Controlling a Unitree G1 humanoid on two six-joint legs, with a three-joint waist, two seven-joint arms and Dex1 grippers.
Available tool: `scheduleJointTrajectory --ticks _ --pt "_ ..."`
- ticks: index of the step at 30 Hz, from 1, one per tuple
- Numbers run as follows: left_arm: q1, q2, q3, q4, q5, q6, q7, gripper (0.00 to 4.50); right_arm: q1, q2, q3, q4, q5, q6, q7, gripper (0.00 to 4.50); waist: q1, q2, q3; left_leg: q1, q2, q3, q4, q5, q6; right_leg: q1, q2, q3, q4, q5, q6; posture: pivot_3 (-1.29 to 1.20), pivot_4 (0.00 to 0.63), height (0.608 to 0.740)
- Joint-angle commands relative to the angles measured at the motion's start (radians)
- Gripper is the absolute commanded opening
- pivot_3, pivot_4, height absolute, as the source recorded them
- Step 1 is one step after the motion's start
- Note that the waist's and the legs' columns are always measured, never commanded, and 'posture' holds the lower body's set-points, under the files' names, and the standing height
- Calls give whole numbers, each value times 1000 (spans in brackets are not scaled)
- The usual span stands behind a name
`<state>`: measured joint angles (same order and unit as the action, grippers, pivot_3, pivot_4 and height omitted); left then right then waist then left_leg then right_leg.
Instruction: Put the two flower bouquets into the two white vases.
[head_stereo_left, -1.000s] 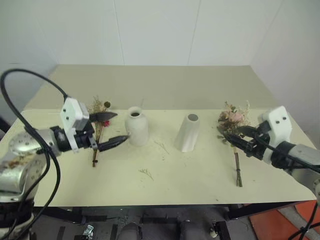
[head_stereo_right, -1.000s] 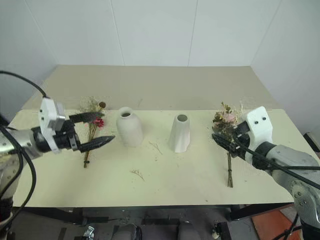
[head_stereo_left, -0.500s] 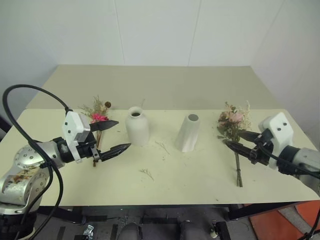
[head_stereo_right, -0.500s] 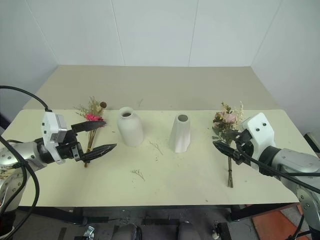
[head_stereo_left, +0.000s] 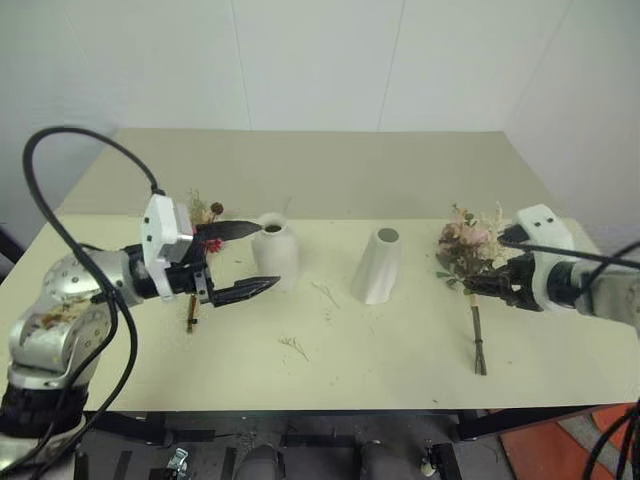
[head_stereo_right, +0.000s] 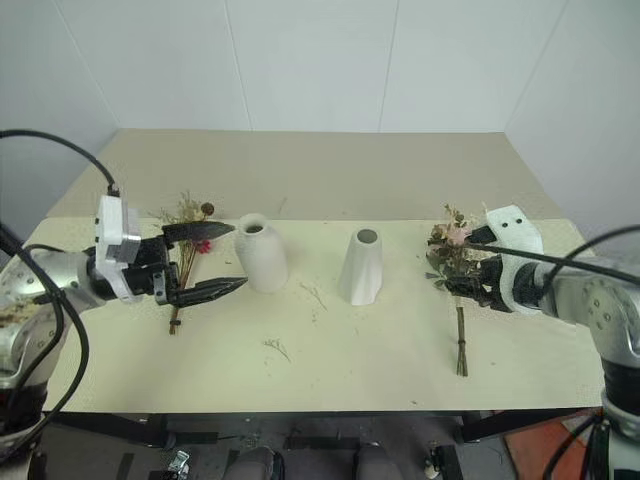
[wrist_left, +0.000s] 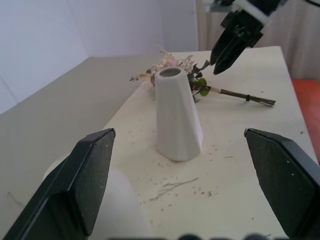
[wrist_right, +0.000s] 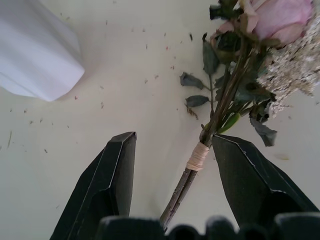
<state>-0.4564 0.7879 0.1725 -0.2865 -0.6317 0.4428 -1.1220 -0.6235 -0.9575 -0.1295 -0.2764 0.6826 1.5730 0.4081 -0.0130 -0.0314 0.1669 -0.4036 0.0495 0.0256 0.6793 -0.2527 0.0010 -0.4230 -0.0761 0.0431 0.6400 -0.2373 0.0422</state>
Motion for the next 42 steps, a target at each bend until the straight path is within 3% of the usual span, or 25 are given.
scheduleJointTrajectory --ticks 1,12,15,20,21,26,34,42 --pt "-75 -11 -17 43 -23 -33 -55 4500 -54 -10 64 129 -46 13 21 2884 1 0 0 -1 0 0 0 0 0 0 0 0 0 0 0 0 150 740" --pt "-186 -49 -82 132 4 -81 -150 4500 -261 44 410 638 -241 -193 196 2884 -10 0 0 -1 0 0 0 0 0 -1 0 0 0 0 0 0 150 740" --pt "-177 -48 -79 138 8 -87 -149 4500 -311 85 452 743 -311 -276 230 2281 -13 0 0 0 0 0 0 0 0 -1 0 0 0 0 1 0 150 740" --pt "-162 -44 -72 137 8 -86 -143 4500 -371 136 442 885 -397 -353 250 548 -20 0 0 0 0 0 1 0 0 -1 0 0 1 0 1 0 150 740" --pt "-160 -43 -70 134 7 -85 -142 4500 -375 134 427 891 -403 -355 252 256 -21 0 0 0 0 0 1 0 0 -1 0 0 1 0 1 0 150 740" --pt "-151 -43 -65 131 4 -82 -136 4500 -384 129 314 868 -415 -342 210 226 -21 0 0 -1 0 0 0 0 0 -1 0 0 1 0 1 0 150 740" --pt "-155 -54 -72 153 5 -79 -121 4500 -331 223 -117 448 -316 -374 24 226 -19 1 1 -2 0 0 0 0 0 -3 0 0 2 0 1 0 150 740" --pt "-187 -59 -90 198 17 -88 -142 4500 -551 422 -258 278 -263 -302 -164 226 -24 1 1 -2 0 0 0 0 0 -3 0 0 3 0 1 0 150 740"
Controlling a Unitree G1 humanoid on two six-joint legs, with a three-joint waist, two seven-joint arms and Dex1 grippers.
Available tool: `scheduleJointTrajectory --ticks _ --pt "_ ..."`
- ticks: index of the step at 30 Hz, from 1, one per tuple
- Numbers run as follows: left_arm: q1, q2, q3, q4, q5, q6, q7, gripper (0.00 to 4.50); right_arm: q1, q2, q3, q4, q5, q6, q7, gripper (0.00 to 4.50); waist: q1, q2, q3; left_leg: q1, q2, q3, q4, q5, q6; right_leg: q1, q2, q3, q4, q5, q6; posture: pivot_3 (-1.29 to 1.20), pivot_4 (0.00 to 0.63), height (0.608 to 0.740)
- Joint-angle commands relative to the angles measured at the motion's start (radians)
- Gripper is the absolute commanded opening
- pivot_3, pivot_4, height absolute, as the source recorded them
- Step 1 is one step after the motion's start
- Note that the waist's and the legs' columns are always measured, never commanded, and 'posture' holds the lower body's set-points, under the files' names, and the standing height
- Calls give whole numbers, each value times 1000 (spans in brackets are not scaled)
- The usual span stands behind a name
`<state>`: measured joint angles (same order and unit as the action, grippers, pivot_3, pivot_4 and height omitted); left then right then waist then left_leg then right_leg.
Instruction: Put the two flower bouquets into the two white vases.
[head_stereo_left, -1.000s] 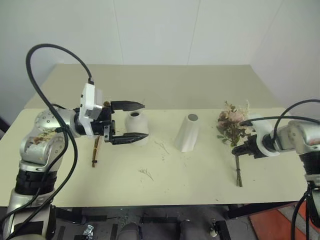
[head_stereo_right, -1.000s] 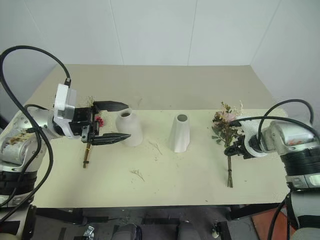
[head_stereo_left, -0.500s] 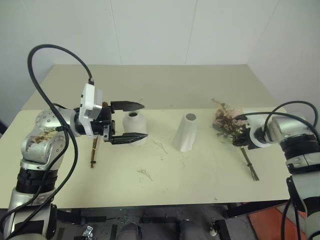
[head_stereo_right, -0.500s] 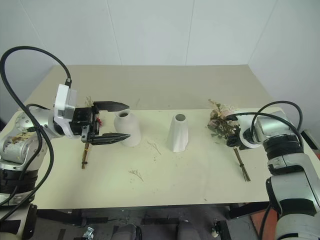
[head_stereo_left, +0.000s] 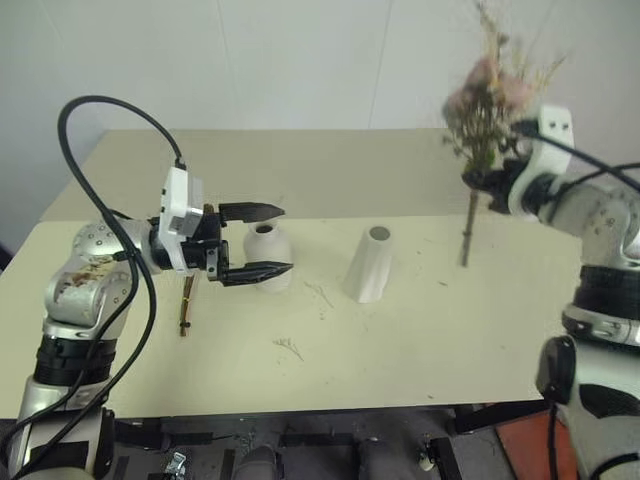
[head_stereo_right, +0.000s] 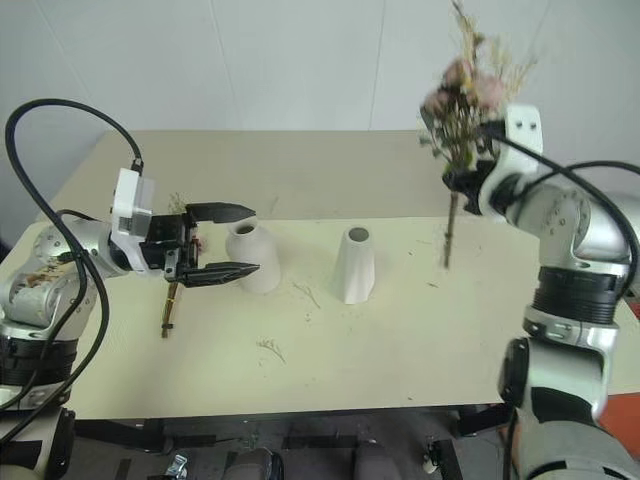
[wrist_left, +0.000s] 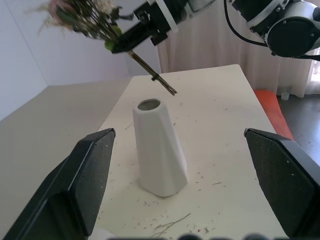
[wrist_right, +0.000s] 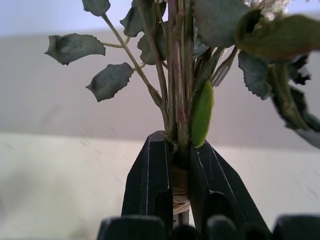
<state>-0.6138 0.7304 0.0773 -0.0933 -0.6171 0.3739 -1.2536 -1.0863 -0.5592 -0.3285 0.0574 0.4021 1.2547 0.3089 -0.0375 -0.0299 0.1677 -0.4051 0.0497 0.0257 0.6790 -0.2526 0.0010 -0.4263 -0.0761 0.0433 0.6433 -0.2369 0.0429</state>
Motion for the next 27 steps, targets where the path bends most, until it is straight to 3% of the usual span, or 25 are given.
scheduleJointTrajectory --ticks 1,8,13,27 --pt "-35 -3 4 10 4 -20 -13 4500 -119 43 -69 -53 22 24 -84 226 0 0 0 0 0 0 0 0 0 0 0 0 0 0 0 0 150 740" --pt "-50 -14 -2 24 16 -25 -23 4500 -240 156 -85 -86 48 62 -163 226 3 0 0 -2 0 0 0 0 0 0 0 -1 3 0 0 0 150 740" --pt "-54 -16 6 24 19 -21 -22 4500 -175 206 -62 -202 91 90 -149 226 2 0 0 -2 0 0 0 0 0 0 0 -1 3 0 0 0 150 740" --pt "-78 16 14 29 12 55 3 4500 -1 241 62 -345 87 -88 -115 226 -6 0 0 -2 0 -1 -1 0 0 0 0 -1 4 0 0 0 150 740"
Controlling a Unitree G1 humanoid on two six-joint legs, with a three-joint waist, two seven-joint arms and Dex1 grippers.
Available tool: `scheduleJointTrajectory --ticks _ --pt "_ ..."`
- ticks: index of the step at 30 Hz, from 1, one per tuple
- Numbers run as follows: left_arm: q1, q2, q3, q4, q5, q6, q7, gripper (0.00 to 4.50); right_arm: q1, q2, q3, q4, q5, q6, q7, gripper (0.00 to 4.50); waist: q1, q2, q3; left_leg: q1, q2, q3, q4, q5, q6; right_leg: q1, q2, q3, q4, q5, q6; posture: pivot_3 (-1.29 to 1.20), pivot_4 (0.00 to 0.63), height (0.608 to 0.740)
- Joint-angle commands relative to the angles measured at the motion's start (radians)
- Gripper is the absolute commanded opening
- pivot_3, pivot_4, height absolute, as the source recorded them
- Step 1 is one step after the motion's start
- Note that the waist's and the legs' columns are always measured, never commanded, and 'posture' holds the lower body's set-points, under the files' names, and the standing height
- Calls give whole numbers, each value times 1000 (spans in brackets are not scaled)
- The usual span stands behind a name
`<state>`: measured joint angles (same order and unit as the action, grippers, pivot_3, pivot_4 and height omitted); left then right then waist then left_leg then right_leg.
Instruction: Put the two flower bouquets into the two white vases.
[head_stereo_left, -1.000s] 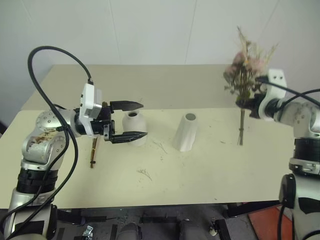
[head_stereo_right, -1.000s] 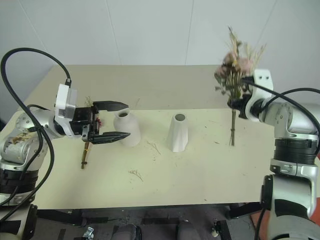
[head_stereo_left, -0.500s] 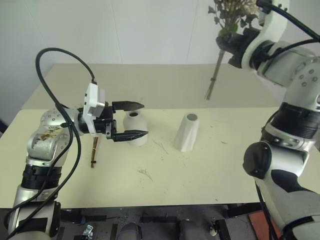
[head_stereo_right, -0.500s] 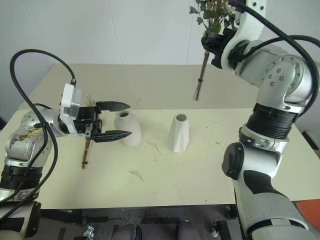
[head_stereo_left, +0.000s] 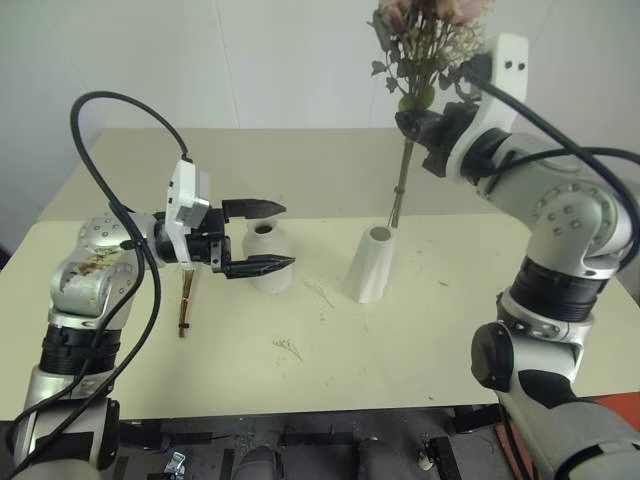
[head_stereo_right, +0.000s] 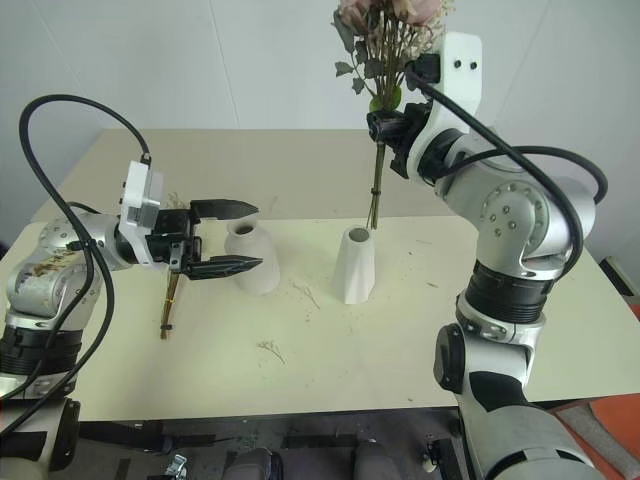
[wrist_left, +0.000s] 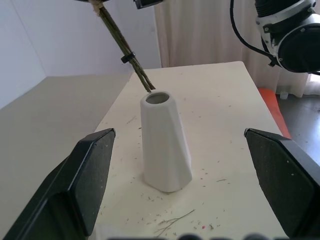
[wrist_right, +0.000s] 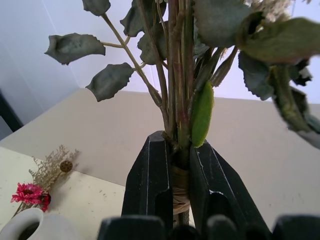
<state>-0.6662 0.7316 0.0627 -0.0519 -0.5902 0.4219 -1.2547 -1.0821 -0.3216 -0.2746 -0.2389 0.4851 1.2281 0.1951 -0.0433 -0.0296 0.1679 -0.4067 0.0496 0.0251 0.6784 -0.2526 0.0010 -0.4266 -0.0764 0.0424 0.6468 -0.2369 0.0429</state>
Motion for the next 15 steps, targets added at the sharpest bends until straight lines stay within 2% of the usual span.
scheduleJointTrajectory --ticks 1,15 --pt "-25 16 29 -13 -14 8 5 4500 -2 5 14 -50 1 -70 -4 226 0 0 0 0 0 0 0 0 0 0 0 0 0 0 0 0 150 740" --pt "-17 26 33 -24 -19 20 5 4500 2 5 13 -110 26 -82 -18 226 1 0 0 0 0 0 0 0 0 0 0 0 0 0 0 0 150 740"
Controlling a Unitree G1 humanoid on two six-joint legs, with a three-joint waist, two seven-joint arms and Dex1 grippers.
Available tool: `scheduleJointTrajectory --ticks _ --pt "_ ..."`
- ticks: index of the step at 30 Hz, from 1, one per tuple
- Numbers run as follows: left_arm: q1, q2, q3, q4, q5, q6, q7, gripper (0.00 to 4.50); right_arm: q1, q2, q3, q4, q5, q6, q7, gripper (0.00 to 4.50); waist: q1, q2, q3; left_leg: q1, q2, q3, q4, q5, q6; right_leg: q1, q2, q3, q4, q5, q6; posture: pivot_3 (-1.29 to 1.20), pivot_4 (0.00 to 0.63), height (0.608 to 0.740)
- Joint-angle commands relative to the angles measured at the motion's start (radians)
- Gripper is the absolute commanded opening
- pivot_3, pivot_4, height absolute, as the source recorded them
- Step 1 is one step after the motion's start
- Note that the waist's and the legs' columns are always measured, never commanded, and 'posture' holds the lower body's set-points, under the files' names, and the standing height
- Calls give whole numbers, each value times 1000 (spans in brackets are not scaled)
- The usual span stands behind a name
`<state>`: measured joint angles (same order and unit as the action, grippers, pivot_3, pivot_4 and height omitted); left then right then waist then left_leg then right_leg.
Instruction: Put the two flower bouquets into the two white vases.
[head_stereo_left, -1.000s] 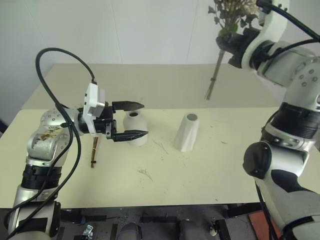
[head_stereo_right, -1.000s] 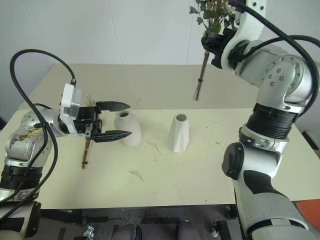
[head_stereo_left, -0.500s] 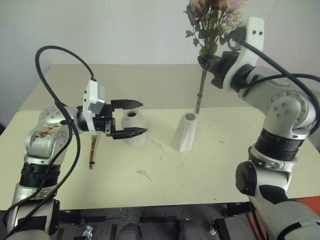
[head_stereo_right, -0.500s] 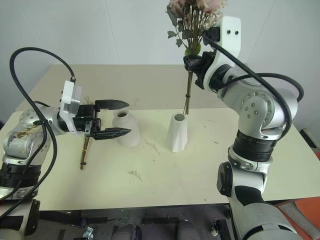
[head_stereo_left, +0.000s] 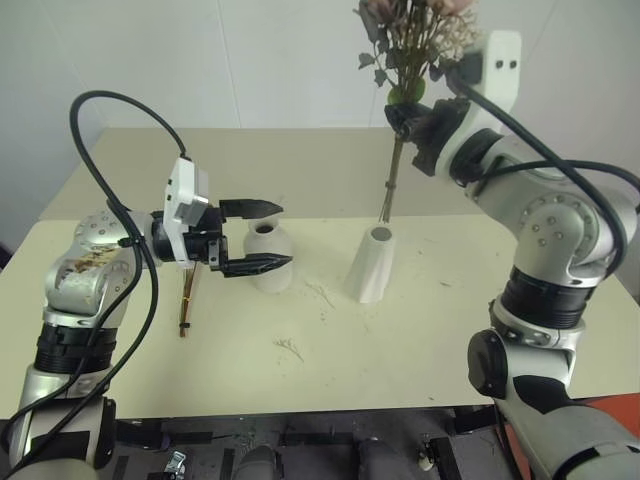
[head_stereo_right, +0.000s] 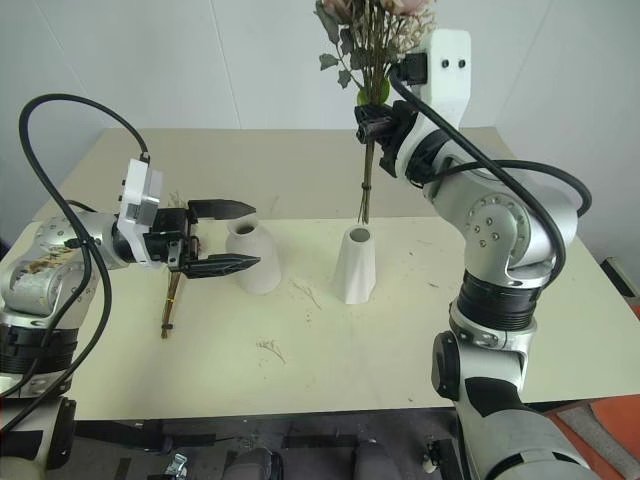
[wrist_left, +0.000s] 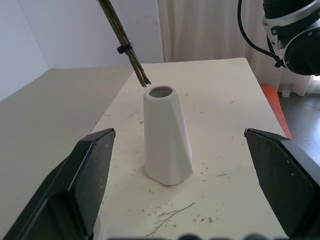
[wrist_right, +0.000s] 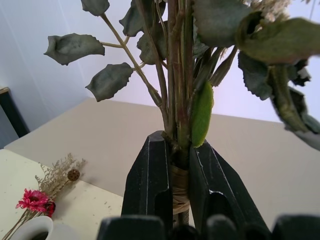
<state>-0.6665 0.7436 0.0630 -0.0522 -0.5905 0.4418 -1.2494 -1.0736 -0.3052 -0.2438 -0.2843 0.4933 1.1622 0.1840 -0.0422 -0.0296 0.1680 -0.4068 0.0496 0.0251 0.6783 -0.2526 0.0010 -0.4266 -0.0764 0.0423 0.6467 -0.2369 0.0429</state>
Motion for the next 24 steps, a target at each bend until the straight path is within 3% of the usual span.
scheduleJointTrajectory --ticks 1,13,24 --pt "-18 14 32 -22 -18 0 -1 4500 -6 -13 -20 -73 21 -13 -9 226 0 0 0 0 0 0 0 0 0 0 0 0 0 0 0 0 150 740" --pt "-23 18 28 -16 -15 0 -9 4500 62 -6 -10 -148 60 12 -21 226 0 0 0 0 0 0 0 0 0 0 0 0 0 0 0 0 150 740" --pt "-27 32 30 -17 -16 2 -13 4500 153 4 44 -122 21 -80 -15 226 0 0 0 0 0 0 0 0 0 0 0 0 -1 0 0 0 150 740"
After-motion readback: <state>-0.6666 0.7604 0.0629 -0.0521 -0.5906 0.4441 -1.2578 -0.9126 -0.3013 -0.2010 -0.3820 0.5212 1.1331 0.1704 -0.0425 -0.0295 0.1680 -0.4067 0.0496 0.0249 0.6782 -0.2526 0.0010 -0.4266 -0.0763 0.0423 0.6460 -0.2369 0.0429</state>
